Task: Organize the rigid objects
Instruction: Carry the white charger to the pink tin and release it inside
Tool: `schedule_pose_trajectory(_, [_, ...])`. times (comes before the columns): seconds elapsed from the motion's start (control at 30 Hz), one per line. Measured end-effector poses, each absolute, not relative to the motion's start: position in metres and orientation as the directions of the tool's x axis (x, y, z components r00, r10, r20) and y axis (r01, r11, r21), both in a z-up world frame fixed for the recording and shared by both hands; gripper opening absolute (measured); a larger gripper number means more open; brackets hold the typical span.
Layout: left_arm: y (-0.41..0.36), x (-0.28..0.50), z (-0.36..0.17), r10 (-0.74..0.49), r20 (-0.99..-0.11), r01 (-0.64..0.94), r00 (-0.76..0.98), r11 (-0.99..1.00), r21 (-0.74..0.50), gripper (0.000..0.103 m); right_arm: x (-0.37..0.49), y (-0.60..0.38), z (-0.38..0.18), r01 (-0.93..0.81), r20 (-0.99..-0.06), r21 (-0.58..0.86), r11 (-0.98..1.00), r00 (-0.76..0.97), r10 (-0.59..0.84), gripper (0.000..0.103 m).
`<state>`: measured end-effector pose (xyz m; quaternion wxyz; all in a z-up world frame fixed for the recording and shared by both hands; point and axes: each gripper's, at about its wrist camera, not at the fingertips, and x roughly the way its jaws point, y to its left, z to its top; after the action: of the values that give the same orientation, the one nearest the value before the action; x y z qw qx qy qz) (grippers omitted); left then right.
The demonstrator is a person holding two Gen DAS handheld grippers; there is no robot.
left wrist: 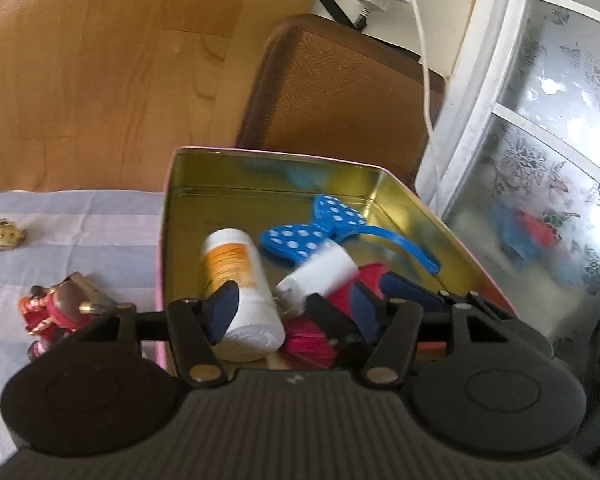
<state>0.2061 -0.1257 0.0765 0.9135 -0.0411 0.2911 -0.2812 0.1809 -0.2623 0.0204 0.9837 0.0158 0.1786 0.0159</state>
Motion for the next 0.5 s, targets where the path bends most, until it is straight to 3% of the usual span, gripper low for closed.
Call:
schedule_pose_trajectory(0.3, [-0.074, 0.162, 0.085, -0.531, -0.431, 0.461, 0.73, 0.847, -0.263, 0.064, 0.166, -0.269, 0.024, -0.022, -0.288, 0.068, 0.997, 0.957, 0.041, 0.061])
schedule_pose_trajectory(0.5, [0.01, 0.153, 0.066, -0.391, -0.473, 0.3, 0.79, 0.919, -0.258, 0.064, 0.145, -0.252, 0.045, -0.053, -0.248, 0.091, 0.994, 0.966, 0.074, 0.061])
